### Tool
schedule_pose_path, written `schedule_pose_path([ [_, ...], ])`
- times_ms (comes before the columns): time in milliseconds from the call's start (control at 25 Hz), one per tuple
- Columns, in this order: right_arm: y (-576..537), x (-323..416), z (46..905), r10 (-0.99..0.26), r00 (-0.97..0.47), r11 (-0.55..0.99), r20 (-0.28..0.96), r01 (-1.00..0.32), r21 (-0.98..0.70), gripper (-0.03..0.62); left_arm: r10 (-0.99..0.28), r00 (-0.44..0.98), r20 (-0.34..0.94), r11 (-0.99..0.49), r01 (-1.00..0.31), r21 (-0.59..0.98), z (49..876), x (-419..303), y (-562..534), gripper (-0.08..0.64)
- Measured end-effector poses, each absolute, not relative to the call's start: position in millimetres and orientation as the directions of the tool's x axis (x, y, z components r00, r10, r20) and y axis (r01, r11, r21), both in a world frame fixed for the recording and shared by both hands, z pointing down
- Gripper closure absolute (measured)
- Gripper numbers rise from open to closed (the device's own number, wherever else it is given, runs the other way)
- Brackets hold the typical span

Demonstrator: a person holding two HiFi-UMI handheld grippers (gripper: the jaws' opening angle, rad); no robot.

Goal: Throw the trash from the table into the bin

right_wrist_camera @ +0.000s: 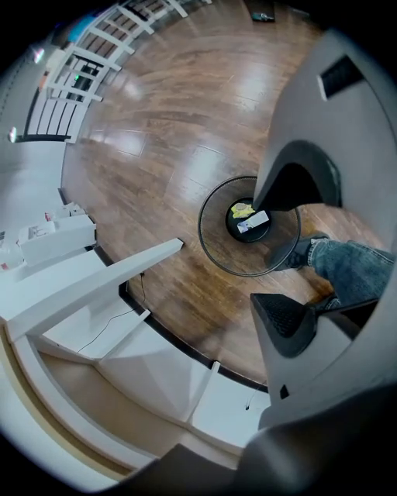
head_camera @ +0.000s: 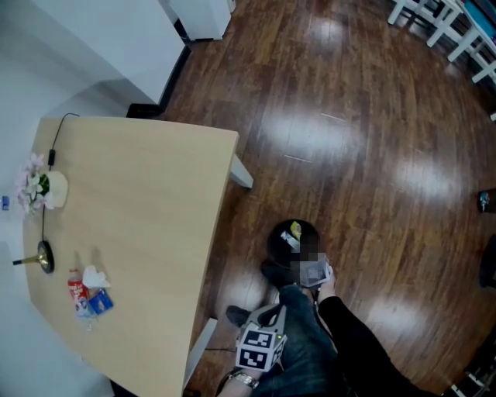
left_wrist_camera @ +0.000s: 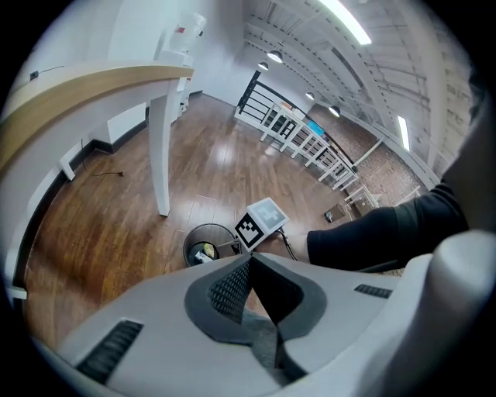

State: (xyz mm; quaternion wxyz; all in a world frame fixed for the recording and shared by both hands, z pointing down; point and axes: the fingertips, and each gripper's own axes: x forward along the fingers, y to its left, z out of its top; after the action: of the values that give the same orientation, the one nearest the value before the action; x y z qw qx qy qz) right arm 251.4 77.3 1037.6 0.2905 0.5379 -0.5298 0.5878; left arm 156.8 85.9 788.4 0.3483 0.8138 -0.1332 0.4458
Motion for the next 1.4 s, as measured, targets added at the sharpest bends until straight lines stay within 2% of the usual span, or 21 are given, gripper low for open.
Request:
schedule_pose_path([
  [240, 69.7, 254.2, 956.5, -0.342, -0.248, -0.213, 0.906, -0.919, -0.332, 0.252, 0.075, 0.575, 0.814, -0.737, -0.518, 0.434, 761.4, 156.1, 74.1, 0.554],
  [400, 65.0, 245.7, 863.1, -0.404, -0.287, -0.133, 0.868, -0.921, -0.366, 0.252, 0.063, 0.605, 0.794, -0.744, -0.501, 0.441, 725.1, 158.6, 67.3, 0.555],
  [640, 47.8, 221.9, 721.1, -0.476, -0.361, -0.006, 0.802, -0.911, -0.413, 0.257, -0.03, 0.659, 0.751, -0.754, -0.508, 0.416, 644.8, 147.4, 45.9, 0.555],
  [680, 42.6, 215.3, 701.1, -0.487, -0.368, 0.019, 0.792, -0.911, -0.412, 0.292, -0.053, 0.666, 0.744, -0.753, -0.516, 0.409, 631.9, 140.2, 40.8, 0.555],
  [800, 23.4, 190.3, 645.8, -0.525, -0.408, 0.109, 0.747, -0.903, -0.416, 0.523, -0.131, 0.673, 0.728, -0.738, -0.557, 0.382, 598.5, 111.0, 29.5, 0.555],
  [840, 17.0, 180.4, 629.9, -0.531, -0.428, 0.148, 0.731, -0.897, -0.417, 0.58, -0.161, 0.674, 0.721, -0.727, -0.575, 0.375, 588.2, 100.5, 27.2, 0.555],
  [1080, -17.5, 95.1, 568.1, -0.473, -0.562, 0.408, 0.679, -0.823, -0.397, 0.592, -0.365, 0.62, 0.695, -0.586, -0.733, 0.345, 544.4, 10.4, 19.3, 0.555],
  [1240, -24.6, 14.7, 556.2, -0.372, -0.649, 0.592, 0.664, -0.717, -0.368, 0.592, -0.511, 0.525, 0.681, -0.422, -0.843, 0.333, 542.4, -63.4, 13.5, 0.555],
  [1400, -17.2, -45.9, 554.1, -0.271, -0.689, 0.711, 0.673, -0.614, -0.343, 0.592, -0.607, 0.445, 0.659, -0.299, -0.895, 0.33, 535.5, -118.0, 13.2, 0.555],
])
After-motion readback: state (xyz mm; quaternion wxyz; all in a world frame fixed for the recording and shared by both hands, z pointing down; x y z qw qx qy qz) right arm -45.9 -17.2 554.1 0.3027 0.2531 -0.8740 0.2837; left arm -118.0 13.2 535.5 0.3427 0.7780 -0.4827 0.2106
